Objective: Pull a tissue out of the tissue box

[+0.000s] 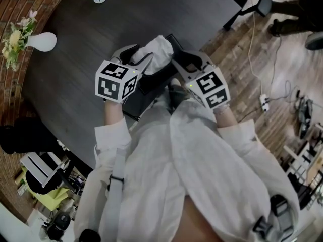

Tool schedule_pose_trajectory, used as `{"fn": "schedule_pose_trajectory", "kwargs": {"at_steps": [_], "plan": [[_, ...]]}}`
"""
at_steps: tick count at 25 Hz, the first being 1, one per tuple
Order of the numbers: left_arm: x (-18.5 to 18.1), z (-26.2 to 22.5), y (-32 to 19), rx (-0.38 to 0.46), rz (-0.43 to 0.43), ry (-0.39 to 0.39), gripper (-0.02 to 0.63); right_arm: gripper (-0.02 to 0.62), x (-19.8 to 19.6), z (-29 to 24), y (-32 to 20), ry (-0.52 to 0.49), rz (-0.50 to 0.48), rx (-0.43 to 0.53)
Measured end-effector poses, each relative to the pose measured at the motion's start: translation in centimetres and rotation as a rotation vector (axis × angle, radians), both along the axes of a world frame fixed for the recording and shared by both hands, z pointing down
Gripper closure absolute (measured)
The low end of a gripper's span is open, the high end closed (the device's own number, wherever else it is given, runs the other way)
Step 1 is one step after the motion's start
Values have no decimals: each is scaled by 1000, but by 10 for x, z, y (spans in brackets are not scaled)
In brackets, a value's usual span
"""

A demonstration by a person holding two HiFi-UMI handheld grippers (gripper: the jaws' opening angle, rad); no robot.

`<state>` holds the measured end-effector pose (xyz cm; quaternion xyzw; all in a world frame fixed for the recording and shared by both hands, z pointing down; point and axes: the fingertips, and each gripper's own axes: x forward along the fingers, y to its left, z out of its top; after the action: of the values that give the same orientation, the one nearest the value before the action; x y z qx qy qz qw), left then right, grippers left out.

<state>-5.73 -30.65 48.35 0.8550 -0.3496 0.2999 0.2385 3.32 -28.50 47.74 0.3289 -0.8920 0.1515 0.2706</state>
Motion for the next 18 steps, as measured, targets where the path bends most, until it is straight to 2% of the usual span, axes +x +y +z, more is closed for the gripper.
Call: {"fn": "schedule_pose_trajectory", "kwargs": {"at_steps": [10,16,18], "plan": [[3,11,1,-33,36,-116,416,497,-3,7,1,43,-39,-9],[4,12,4,-34,47,-133,424,497,-3,8,3,42,-50,-6],[7,12,5,-30,65,-141,447,497,-2,8,3,44,-58,-1]]}}
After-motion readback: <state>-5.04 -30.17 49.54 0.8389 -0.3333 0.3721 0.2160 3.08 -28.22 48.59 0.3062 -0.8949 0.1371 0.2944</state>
